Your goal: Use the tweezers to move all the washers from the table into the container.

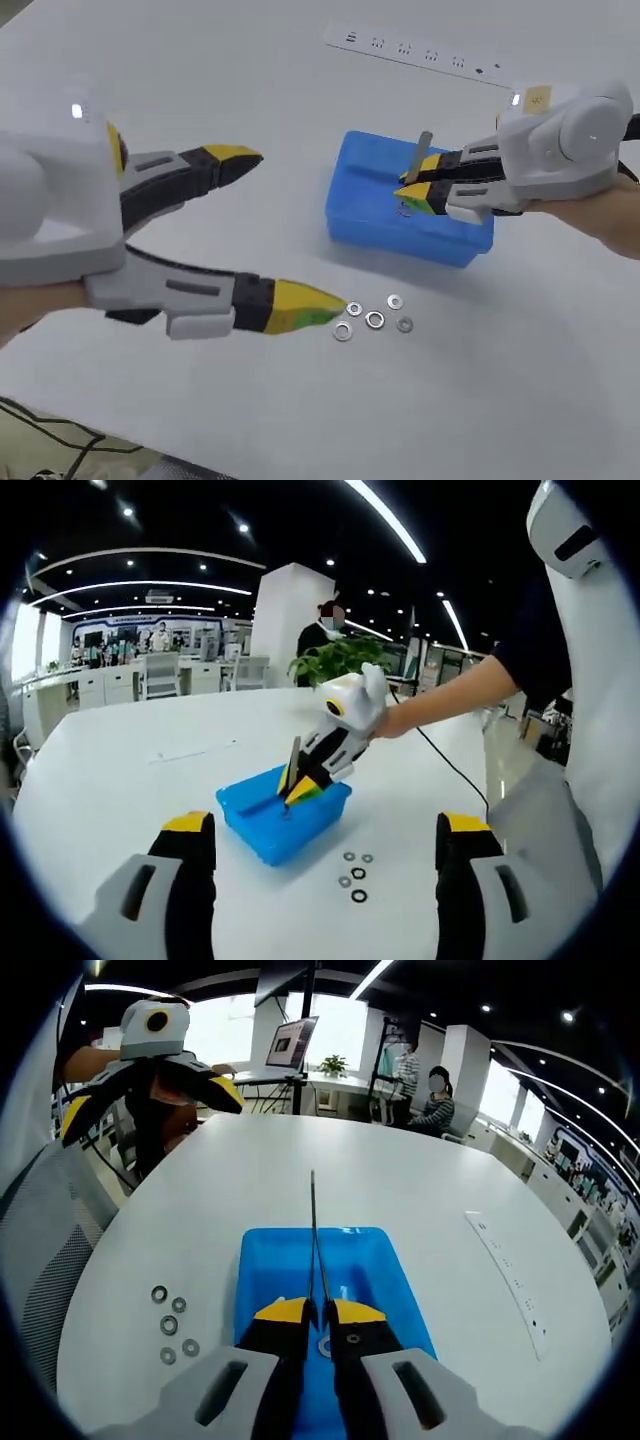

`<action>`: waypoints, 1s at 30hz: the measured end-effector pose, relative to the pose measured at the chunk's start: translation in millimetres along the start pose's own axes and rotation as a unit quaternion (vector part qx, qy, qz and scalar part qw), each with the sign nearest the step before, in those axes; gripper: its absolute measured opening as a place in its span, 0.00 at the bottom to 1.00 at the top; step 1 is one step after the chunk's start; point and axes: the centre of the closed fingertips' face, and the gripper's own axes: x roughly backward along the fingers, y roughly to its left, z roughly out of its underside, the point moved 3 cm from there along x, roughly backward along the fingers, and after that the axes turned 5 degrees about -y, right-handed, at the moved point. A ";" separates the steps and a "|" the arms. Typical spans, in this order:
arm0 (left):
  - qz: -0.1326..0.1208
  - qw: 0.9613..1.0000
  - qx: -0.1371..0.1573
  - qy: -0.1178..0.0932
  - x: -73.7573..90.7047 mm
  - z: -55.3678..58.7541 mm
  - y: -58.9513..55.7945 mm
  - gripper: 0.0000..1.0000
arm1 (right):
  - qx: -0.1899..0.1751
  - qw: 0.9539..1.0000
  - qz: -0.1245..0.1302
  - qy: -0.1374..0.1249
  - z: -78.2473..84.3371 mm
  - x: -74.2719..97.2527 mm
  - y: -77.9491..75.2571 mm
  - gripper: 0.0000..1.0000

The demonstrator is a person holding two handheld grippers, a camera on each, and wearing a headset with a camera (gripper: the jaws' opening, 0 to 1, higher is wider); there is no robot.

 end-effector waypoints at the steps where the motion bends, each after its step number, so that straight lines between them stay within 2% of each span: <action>1: -0.003 1.000 -0.014 0.008 -6.2 -0.7 5.9 0.94 | 0.001 1.000 0.000 0.001 -0.9 0.7 0.6 0.09; 2: -0.007 0.999 -0.036 0.026 -15.8 -1.0 14.0 0.92 | 0.003 1.000 0.000 0.001 -2.2 1.5 1.6 0.09; 3: -0.005 0.998 -0.057 0.035 -24.1 -2.7 18.3 0.89 | 0.004 1.000 -0.001 0.001 -3.1 2.2 2.3 0.09; 4: 0.001 0.996 -0.085 0.038 -35.5 -6.4 22.5 0.85 | 0.007 1.000 -0.001 0.001 -4.1 2.9 3.1 0.09; 5: 0.008 0.995 -0.097 0.033 -44.3 -9.3 23.6 0.81 | 0.009 1.000 -0.001 0.001 -4.6 3.5 3.3 0.09; 6: 0.021 0.995 -0.094 0.035 -56.3 -10.5 23.7 0.78 | 0.010 1.000 -0.001 0.002 -5.1 4.1 3.5 0.09; 7: 0.025 0.995 -0.094 0.036 -60.0 -10.7 23.6 0.74 | 0.013 1.000 0.000 0.003 -5.7 5.4 3.8 0.09; 10: 0.078 0.992 -0.086 0.041 -83.0 -11.2 13.2 0.65 | 0.016 1.000 -0.001 0.001 -8.6 9.1 5.4 0.09; 11: 0.098 0.990 -0.086 0.044 -90.5 -10.5 8.6 0.62 | 0.016 1.000 -0.004 0.000 -9.6 10.0 6.5 0.09; 13: 0.106 0.986 -0.120 0.046 -101.1 -11.0 9.5 0.55 | 0.023 1.000 -0.008 0.000 -10.7 12.3 9.0 0.09; 14: 0.105 0.986 -0.116 0.051 -106.8 -10.5 10.8 0.54 | 0.026 1.000 -0.010 0.002 -9.7 13.0 10.3 0.09; 17: 0.115 0.986 -0.108 0.052 -115.5 -12.1 12.1 0.50 | 0.034 0.999 -0.016 0.009 -6.2 13.2 10.8 0.09; 19: 0.120 0.985 -0.111 0.049 -118.4 -13.9 12.9 0.41 | 0.035 0.999 -0.019 0.010 -5.7 13.1 12.0 0.09; 21: 0.125 0.984 -0.117 0.050 -119.0 -14.0 13.6 0.33 | 0.038 0.999 -0.020 0.010 -6.3 12.6 12.5 0.09; 25: 0.141 0.982 -0.116 0.050 -116.9 -16.6 13.1 0.27 | 0.034 0.999 -0.023 0.010 -6.2 12.0 13.9 0.09; 30: 0.169 0.975 -0.129 0.063 -112.3 -11.1 8.4 0.11 | 0.034 0.999 -0.024 0.010 -6.6 13.2 14.5 0.09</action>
